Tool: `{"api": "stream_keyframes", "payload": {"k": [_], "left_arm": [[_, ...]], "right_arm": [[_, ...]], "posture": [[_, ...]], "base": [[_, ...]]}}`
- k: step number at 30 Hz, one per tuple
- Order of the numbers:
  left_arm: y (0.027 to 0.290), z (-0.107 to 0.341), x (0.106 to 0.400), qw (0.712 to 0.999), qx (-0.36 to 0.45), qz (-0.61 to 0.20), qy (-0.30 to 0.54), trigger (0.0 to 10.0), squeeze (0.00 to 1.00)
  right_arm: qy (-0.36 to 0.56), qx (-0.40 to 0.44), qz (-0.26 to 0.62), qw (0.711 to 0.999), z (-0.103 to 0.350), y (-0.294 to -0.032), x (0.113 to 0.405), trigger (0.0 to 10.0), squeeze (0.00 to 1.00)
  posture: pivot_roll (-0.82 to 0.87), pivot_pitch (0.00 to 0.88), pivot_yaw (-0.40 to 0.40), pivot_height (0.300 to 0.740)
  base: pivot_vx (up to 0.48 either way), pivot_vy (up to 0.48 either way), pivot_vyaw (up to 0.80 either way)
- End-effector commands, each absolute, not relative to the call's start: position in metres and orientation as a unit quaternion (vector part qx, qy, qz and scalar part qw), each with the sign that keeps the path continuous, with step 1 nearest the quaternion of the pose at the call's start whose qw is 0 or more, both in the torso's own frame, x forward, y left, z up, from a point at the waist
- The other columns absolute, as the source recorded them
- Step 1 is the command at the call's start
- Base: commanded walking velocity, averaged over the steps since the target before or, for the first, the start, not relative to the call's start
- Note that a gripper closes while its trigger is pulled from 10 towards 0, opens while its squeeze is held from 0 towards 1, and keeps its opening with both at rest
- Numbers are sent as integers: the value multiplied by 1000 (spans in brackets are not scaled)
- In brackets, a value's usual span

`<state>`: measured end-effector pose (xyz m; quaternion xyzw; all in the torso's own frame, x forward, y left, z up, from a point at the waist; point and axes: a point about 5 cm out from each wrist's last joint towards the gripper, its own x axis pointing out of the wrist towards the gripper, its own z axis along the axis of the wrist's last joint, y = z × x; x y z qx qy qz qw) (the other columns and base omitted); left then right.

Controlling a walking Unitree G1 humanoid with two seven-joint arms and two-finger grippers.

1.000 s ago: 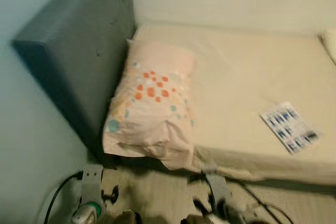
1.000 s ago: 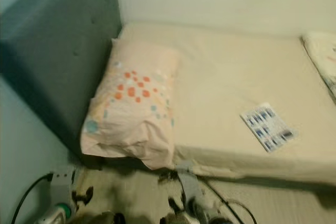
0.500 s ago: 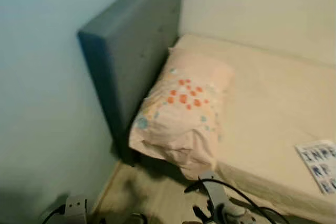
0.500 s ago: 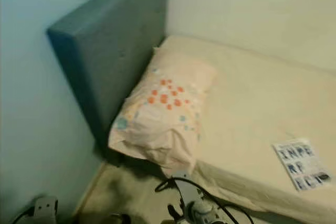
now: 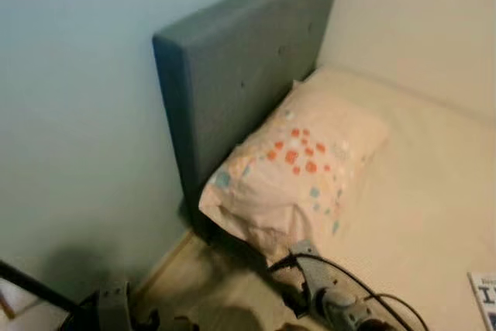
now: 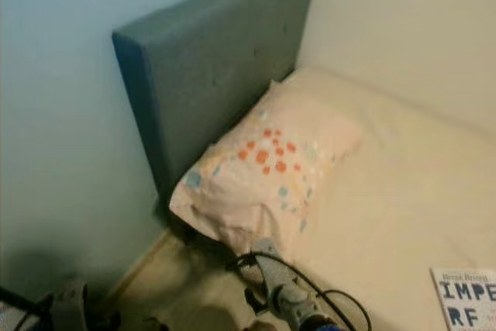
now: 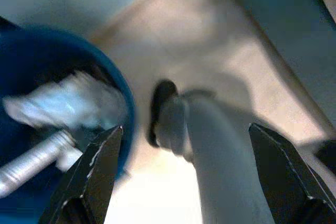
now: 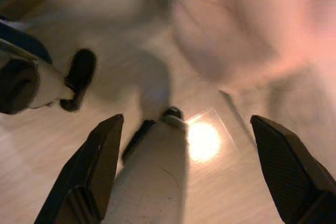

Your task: Clean up the room

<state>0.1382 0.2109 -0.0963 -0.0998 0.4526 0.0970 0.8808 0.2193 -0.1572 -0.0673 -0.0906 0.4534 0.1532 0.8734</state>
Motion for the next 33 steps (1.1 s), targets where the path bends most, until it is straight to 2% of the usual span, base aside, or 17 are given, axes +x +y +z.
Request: {"api": "stream_keyframes", "payload": {"k": [1,3,6,11,16,33], "left_arm": [[213,-95,140,881,-100,97,452,10000,0],[213,-95,142,883,-100,99,448,10000,0],[220,-91,147,885,-106,135,433,10000,0],[225,-89,151,888,-90,137,430,10000,0],[227,-88,152,888,-84,138,431,10000,0],[218,-90,152,888,-92,131,430,10000,0]], "right_arm": [[461,-88,149,871,-69,-157,217,10000,0],[458,-84,153,871,-68,-155,218,10000,0],[440,-70,184,876,-64,-142,225,10000,0],[410,-63,233,880,-55,-127,236,10000,0],[381,-80,281,877,-45,-112,247,10000,0],[372,-81,303,874,-42,-107,250,10000,0]], "posture": [[-42,0,13,695],[-42,0,13,695],[-40,0,8,695],[-42,0,5,695],[-47,0,7,695],[-48,0,-1,695]], "base": [[0,-465,0],[0,-465,0],[0,0,0],[0,0,0],[0,0,606],[0,0,693]]}}
